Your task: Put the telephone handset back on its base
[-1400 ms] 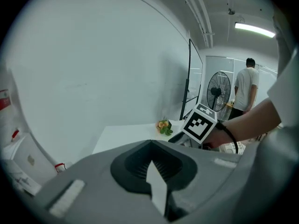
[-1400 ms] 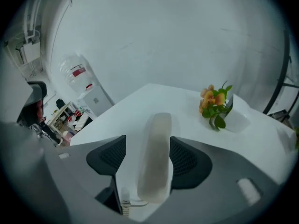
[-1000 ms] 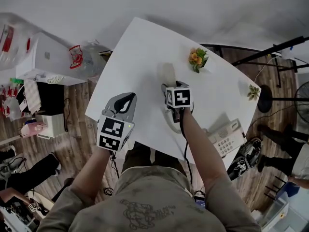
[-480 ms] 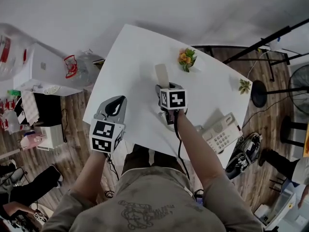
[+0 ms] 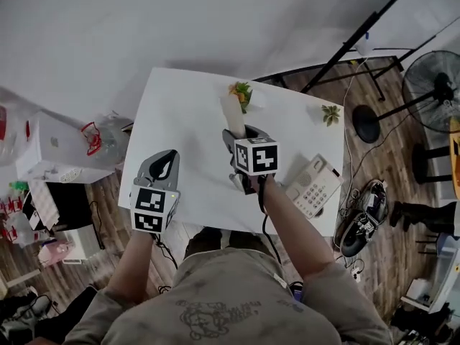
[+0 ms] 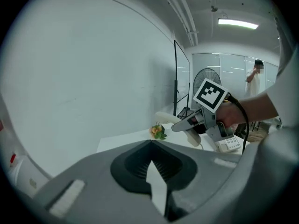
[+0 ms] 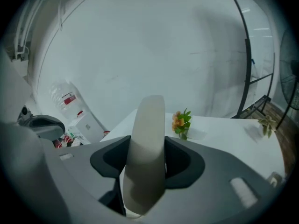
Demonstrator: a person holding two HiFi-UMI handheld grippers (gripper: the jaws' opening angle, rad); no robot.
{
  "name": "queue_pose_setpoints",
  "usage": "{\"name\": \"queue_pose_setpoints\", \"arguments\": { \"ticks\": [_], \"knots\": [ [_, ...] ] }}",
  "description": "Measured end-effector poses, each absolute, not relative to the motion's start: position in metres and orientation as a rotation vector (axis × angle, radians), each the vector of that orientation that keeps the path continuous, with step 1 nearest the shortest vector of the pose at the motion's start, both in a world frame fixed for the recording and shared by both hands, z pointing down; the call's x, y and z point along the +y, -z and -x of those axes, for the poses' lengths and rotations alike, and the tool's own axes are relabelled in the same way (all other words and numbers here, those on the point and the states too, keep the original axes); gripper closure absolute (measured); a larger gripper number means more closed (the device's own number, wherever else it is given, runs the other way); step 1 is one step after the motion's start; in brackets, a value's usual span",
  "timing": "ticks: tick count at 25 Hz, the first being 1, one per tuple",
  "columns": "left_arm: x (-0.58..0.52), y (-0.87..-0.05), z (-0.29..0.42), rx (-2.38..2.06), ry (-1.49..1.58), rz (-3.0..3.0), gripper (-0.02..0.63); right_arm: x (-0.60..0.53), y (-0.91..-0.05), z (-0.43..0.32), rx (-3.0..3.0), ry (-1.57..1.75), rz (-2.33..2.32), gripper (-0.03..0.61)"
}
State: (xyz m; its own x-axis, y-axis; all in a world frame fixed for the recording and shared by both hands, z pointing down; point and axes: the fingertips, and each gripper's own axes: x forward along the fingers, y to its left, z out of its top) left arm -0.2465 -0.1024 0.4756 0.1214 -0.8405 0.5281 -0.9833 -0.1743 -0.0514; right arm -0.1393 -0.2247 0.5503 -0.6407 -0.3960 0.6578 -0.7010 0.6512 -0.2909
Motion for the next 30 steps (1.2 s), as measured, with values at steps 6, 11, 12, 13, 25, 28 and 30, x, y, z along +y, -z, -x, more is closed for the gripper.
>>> {"name": "queue_pose_setpoints", "arguments": {
  "ticks": [6,11,12,13,25,28,30],
  "knots": [
    [-0.123,-0.463,0.211,-1.696,-0.664,-2.216,0.614,-0.224,-0.523,0.078,-2.319,-0.769,-1.030,0.333],
    [-0.143,-0.457,0.174,-1.613,-0.658,-2.321,0.614,-0.220,-0.524,0.014,-2.254,-0.819,-1.208,0.333],
    [-0.146,-0.457,0.166,-1.590,-0.660,-2.341,0.614,-0.218,-0.527,0.001,-2.232,-0.829,-1.242,0.331],
    [-0.148,-0.458,0.157,-1.567,-0.665,-2.360,0.614,-0.216,-0.530,-0.013,-2.208,-0.840,-1.277,0.331],
    [-0.168,-0.477,0.061,-1.283,-0.704,-2.534,0.614,-0.180,-0.592,-0.164,-1.823,-1.098,-1.700,0.331],
    [-0.167,-0.483,0.048,-1.242,-0.729,-2.550,0.614,-0.172,-0.609,-0.181,-1.752,-1.142,-1.750,0.331],
    [-0.165,-0.486,0.042,-1.221,-0.739,-2.548,0.614,-0.168,-0.621,-0.189,-1.706,-1.166,-1.775,0.331]
  ]
}}
